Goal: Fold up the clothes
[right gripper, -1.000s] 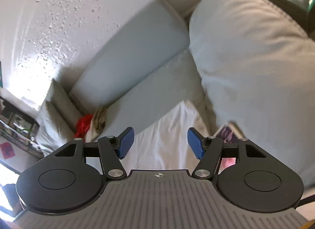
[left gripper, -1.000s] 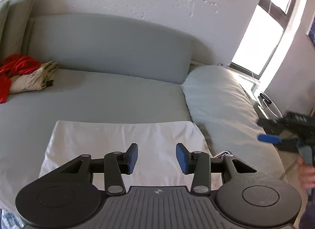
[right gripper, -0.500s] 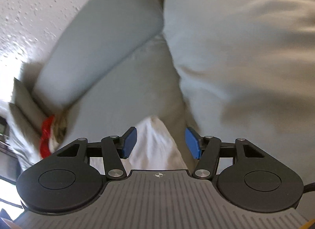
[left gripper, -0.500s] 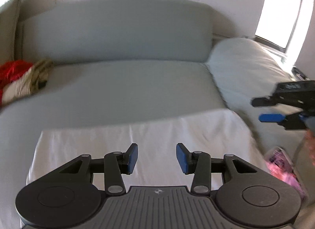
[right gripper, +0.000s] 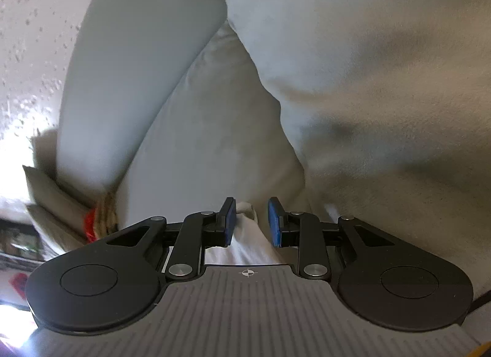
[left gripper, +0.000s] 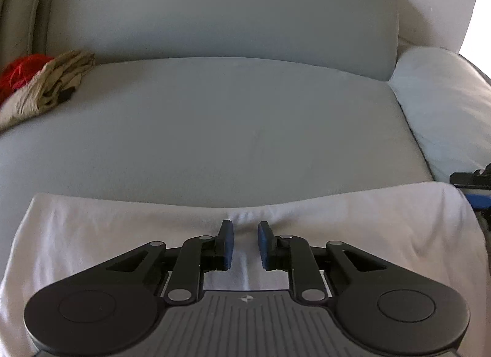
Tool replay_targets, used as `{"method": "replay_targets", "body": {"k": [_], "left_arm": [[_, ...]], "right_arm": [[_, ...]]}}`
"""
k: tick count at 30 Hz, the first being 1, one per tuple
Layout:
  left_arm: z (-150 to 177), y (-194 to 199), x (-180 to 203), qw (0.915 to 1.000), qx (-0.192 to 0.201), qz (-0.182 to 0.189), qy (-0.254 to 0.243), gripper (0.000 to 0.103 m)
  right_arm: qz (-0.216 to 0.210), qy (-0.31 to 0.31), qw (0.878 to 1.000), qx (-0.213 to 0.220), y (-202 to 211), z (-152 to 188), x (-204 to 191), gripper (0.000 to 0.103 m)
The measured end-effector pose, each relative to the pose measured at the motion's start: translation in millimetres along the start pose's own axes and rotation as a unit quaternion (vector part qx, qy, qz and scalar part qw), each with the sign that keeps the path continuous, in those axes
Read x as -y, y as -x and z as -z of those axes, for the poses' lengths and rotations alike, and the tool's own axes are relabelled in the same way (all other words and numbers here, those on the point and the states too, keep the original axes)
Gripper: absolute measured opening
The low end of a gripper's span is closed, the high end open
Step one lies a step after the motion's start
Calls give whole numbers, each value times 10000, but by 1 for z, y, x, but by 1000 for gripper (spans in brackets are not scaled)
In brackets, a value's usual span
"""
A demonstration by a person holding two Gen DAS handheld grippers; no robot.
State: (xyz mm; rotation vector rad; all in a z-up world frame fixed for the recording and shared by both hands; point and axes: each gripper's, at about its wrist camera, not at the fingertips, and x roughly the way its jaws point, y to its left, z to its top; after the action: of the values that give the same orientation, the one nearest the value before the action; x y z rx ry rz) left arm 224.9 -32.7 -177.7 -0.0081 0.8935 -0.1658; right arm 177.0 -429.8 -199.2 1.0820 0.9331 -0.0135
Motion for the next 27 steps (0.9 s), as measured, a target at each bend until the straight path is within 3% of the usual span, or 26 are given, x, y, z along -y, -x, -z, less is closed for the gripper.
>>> {"method": "replay_targets", "body": {"k": [1, 3, 5, 7, 9, 12, 13, 16, 19, 20, 21, 22, 24, 27], "left_arm": [[0, 0, -2, 10000, -7, 19, 31, 20], [1, 2, 1, 10000, -6, -16, -47, 21], [2, 3, 2, 9999, -4, -57, -86, 21], [2, 2, 3, 9999, -3, -62, -84, 21], [0, -1, 4, 9999, -1, -61, -98, 21], [0, -1, 6, 9999, -2, -63, -129, 21], [1, -2, 7, 9999, -3, -69, -149, 21], [1, -2, 8, 9997, -4, -91, -208, 21], [0, -2, 9, 9996, 1, -111, -264, 21], [0, -2, 9, 9996, 2, -115, -272, 21], [0, -2, 9, 9996, 1, -115, -275, 21], [0, -2, 9, 9995, -1, -115, -278, 21], [-1, -2, 9, 9996, -5, -111, -277, 21], [0, -2, 7, 9996, -2, -82, -265, 21]], "right_arm": [[-103, -131, 9998, -66, -3, 0, 4, 25], [-312, -394, 9985, -205, -9, 0, 12, 5], [-344, -387, 9985, -151, -9, 3, 12, 4], [-140, -249, 9995, 168, 0, 6, 8, 3], [336, 3, 9967, 744, 16, 7, 3, 0], [918, 389, 9848, 1421, 38, 6, -3, 0], [878, 436, 9846, 1447, 41, 5, -4, 0], [577, 533, 9875, 1364, 48, 4, -4, 9], [167, 870, 9921, 886, 34, 12, -16, 10], [32, 985, 9925, 723, 29, 14, -20, 16], [184, 1073, 9919, 655, 24, 17, -24, 31], [372, 1158, 9908, 598, 19, 20, -28, 35], [477, 973, 9931, 437, 10, 19, -28, 36], [188, 426, 9989, 55, 4, 12, -18, 35]]}}
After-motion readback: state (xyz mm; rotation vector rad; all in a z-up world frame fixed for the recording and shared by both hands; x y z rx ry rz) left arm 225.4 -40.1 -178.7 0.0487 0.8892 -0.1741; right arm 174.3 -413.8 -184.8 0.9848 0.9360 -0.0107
